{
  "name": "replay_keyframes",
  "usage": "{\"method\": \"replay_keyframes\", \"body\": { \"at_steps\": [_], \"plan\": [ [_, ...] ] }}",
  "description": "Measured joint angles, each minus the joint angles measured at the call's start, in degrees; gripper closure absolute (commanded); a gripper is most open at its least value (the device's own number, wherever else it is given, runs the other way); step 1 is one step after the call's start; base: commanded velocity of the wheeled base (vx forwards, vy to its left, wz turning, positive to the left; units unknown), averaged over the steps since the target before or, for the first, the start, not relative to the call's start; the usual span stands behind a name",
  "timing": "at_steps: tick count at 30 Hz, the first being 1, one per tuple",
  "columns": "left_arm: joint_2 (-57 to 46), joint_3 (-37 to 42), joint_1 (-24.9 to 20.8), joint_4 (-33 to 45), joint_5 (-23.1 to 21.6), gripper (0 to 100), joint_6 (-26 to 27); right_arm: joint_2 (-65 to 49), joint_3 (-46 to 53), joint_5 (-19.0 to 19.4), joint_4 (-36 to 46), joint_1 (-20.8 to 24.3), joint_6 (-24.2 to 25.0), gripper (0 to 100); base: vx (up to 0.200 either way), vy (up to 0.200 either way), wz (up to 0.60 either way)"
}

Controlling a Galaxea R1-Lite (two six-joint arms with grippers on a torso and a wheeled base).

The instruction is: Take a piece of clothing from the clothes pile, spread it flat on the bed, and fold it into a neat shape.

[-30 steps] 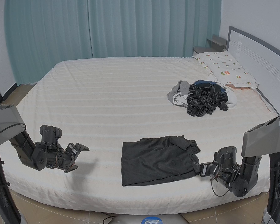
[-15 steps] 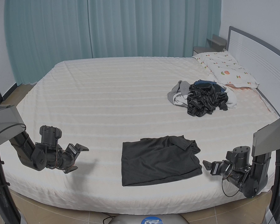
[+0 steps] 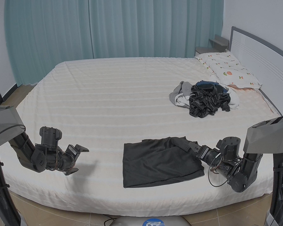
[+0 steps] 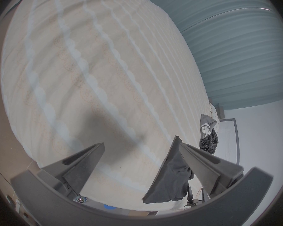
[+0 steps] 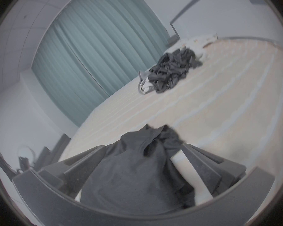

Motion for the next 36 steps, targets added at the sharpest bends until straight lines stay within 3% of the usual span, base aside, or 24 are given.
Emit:
{"method": "replay_keyframes", "body": {
  "at_steps": [5,17,29,36],
  "plan": [
    [0.1,0.0,0.1,-1.0,-0.1,0,-0.1,1.3,-1.9,4.8,1.5,1.8,4.6,0,0.0,0.0,0.0],
    [0.3,1.0,0.0,-2.4,0.2,0,0.0,5.0,-10.9,7.4,8.1,2.3,4.9,0,0.0,0.0,0.0],
    [0.4,1.0,0.0,-2.5,0.2,0,0.1,7.7,-29.3,6.4,20.6,-0.9,4.2,0,0.0,0.0,0.0],
    [0.4,1.0,-0.1,-2.5,0.4,0,0.3,8.4,-33.0,4.5,22.8,-4.8,2.0,0,0.0,0.0,0.0]
  ]
}}
